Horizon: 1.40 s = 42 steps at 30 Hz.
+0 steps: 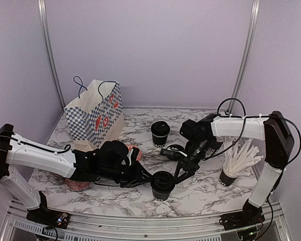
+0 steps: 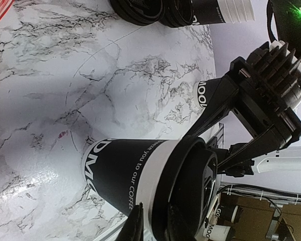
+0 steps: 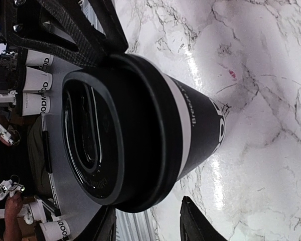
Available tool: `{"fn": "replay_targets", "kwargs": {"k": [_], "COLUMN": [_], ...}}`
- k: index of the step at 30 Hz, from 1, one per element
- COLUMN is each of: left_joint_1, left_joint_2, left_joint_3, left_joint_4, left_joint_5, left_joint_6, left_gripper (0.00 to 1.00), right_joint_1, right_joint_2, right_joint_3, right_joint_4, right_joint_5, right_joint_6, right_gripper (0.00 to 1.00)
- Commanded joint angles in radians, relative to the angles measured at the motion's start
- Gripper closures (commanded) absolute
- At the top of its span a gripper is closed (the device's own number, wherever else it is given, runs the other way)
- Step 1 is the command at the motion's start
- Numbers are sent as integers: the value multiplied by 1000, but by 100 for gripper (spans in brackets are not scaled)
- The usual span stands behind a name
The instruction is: Pack the takeout coffee
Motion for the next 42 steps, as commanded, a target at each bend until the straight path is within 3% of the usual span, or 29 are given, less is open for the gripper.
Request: {"fn": "replay_targets", "kwargs": {"k": [1,6,13,18,25,30,35,42], "left_joint_1": [-13,-14,-18,-24,-47,-76,-82,-106], "left_joint_2": [76,162,249,297,359,422,355,126], "left_joint_3": [-25,2,-83,-86,15,29,52,242], "left_joint_4": [-169,-376,-405,-504,-657,-705,-704,-702], "left_joint_5": [24,19,68,71,9,50,13,-240], "left_joint_6": [-1,69,58,74,130,142,135,177], "left_gripper": [83,83,82,83,94,95,85,75], "right_joint_1": [-2,-3,-9,-36,-46,-46,-47,-49], "right_joint_2": [46,102,163,178,175,187,177,26], "right_joint_3": [5,21,22,59,71,70,93,144], "right_joint_4": [73,108,150,155,191,228,215,156], "right_joint_5": [59,144,301,316,295,325,357,200], "right_joint_6": [54,101,158,168,167,189,185,86], "right_gripper": [60,63,67,69,71,71,72,70]}}
